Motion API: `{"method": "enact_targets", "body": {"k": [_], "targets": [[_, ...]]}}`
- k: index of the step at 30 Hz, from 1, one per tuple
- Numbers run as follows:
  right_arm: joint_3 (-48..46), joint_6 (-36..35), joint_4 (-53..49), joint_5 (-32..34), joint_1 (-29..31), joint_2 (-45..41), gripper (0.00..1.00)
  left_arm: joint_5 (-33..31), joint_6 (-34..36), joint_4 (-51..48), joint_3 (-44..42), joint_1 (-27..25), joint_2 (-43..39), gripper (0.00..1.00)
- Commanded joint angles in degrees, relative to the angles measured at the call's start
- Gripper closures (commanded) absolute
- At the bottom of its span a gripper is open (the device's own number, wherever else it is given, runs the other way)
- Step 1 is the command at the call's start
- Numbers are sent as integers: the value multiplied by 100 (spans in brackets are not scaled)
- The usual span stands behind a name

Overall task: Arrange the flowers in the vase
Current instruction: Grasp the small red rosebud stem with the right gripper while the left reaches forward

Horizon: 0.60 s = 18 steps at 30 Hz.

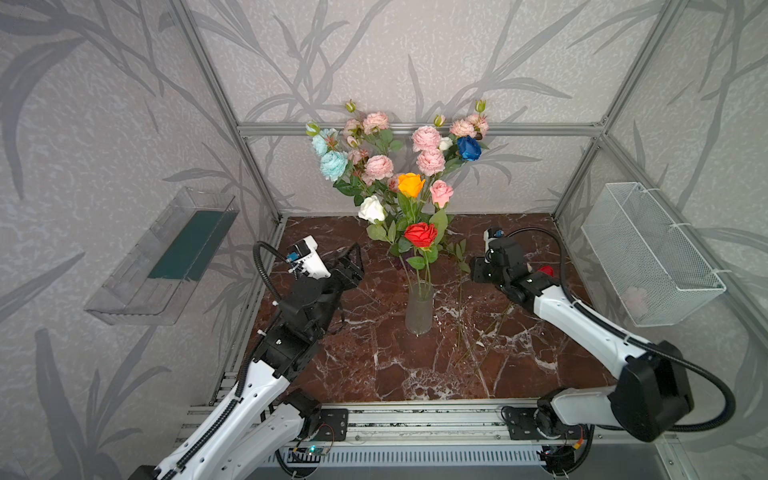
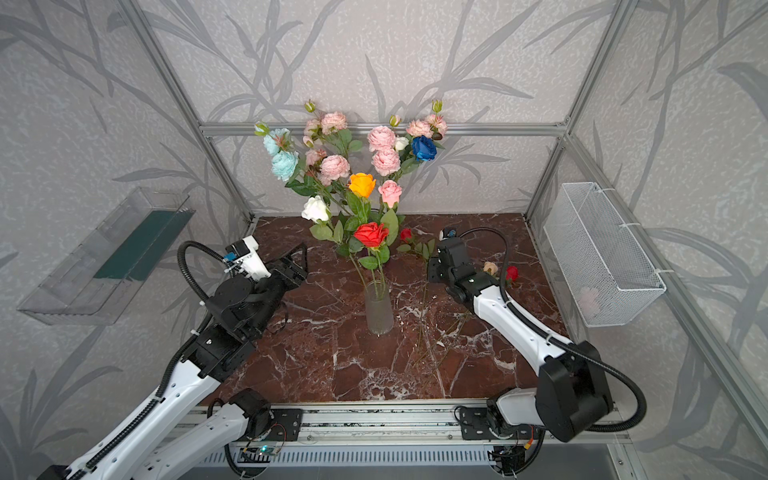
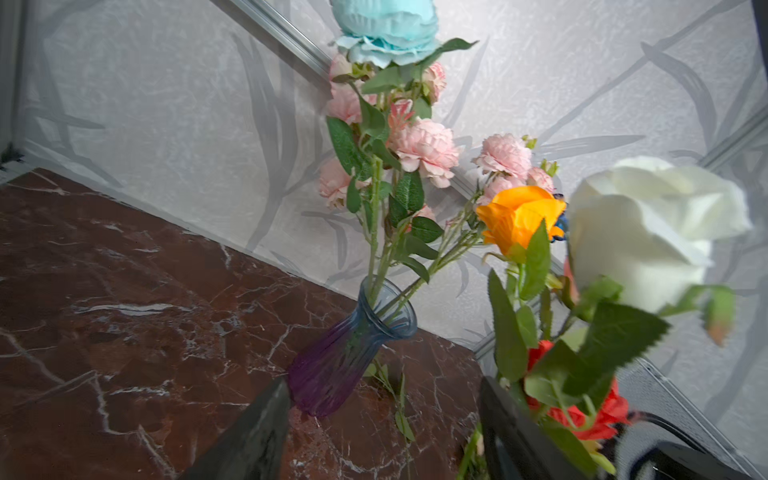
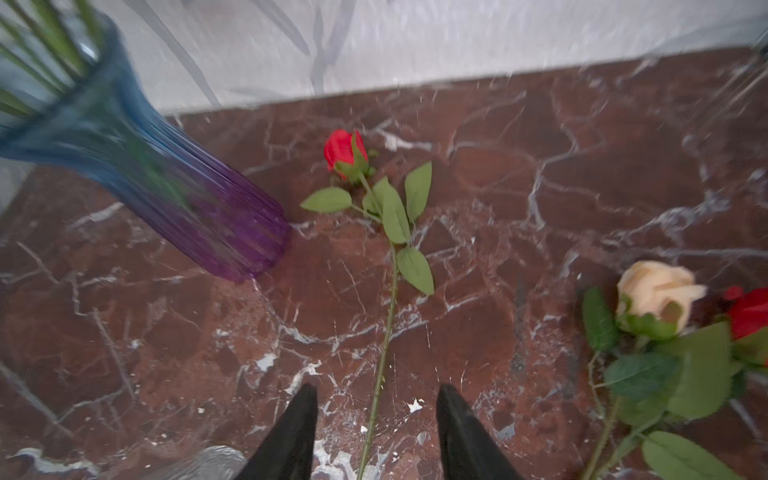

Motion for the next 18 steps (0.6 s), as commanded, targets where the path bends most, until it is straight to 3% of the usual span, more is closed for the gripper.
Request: {"method": "enact_targets", "body": {"k": [1,8,13,18], "targets": [[461,243,-69,-674,-248,706,50,434,355,394,43,-354,-77,30],[1793,252,-632,-1490,-557,2670,51,1703,777,959,82,-1169,188,32],[2095,325,-648,-1376,-651,3265,53,1935,853,970,138,-1441,434,31],[2208,338,-644,-1549,-698,3558,66,2273,911,819,301,-1509,722,30]]}}
